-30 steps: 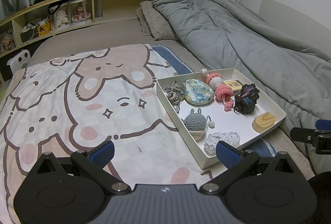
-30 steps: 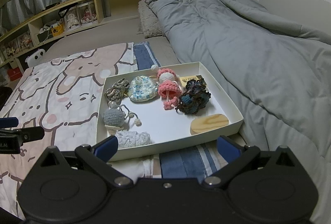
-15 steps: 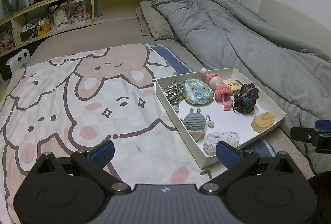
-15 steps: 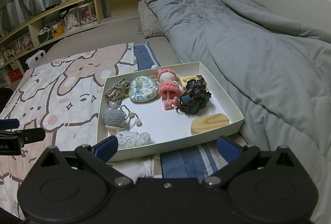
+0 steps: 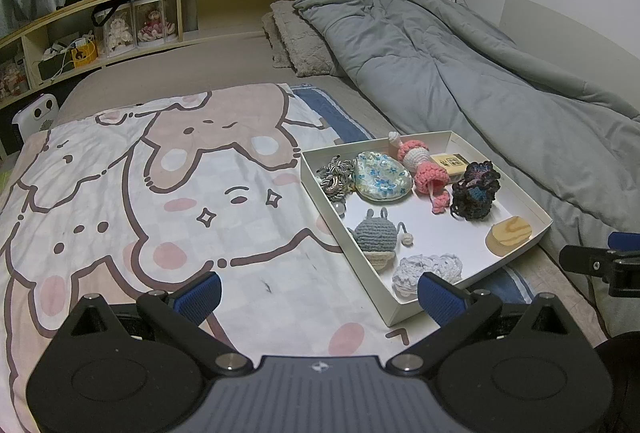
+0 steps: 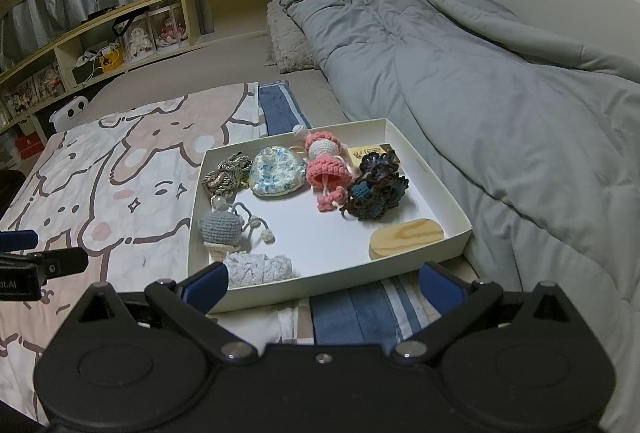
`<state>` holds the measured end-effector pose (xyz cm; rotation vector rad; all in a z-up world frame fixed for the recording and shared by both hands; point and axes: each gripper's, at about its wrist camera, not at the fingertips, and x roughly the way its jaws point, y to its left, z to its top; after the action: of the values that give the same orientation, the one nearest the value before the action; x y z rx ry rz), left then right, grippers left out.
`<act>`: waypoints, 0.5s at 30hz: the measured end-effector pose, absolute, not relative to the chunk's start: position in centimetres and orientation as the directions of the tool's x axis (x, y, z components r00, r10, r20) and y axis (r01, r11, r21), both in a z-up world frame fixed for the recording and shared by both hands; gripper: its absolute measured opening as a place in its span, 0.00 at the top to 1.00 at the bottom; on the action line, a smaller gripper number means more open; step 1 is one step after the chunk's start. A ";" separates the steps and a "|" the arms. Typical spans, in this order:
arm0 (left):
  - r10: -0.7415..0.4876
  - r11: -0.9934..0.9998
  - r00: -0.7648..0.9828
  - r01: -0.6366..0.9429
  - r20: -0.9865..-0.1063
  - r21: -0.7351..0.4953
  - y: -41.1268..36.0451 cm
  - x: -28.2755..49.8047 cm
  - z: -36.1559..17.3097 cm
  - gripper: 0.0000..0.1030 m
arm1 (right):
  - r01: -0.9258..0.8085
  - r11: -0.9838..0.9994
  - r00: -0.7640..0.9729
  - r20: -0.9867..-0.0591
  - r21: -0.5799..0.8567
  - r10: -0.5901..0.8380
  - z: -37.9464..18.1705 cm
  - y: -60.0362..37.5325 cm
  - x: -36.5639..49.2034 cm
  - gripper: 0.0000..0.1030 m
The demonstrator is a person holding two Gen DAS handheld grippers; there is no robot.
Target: Organize objects
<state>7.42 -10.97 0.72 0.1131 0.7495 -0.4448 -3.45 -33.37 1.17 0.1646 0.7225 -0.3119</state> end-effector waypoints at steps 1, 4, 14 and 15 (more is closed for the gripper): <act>-0.350 0.901 0.644 0.429 -0.680 -0.057 -11.0 7.3 0.7 0.00 | 0.336 0.941 0.706 -0.672 0.041 -0.223 1.2 -33.4 -3.4 0.00; -0.350 0.901 0.644 0.429 -0.681 -0.058 -11.0 7.3 0.6 0.00 | 0.336 0.941 0.706 -0.672 0.043 -0.222 1.1 -33.3 -3.4 0.00; -0.351 0.901 0.643 0.430 -0.680 -0.058 -10.9 7.4 0.7 0.00 | 0.336 0.941 0.706 -0.673 0.046 -0.219 1.1 -33.3 -3.4 0.00; -0.351 0.901 0.643 0.430 -0.680 -0.058 -10.9 7.4 0.7 0.00 | 0.337 0.941 0.706 -0.673 0.046 -0.220 1.1 -33.3 -3.4 0.00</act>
<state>7.36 -10.94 0.72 0.1127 0.7499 -0.4458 -3.39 -33.29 1.07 0.1702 0.7241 -0.3107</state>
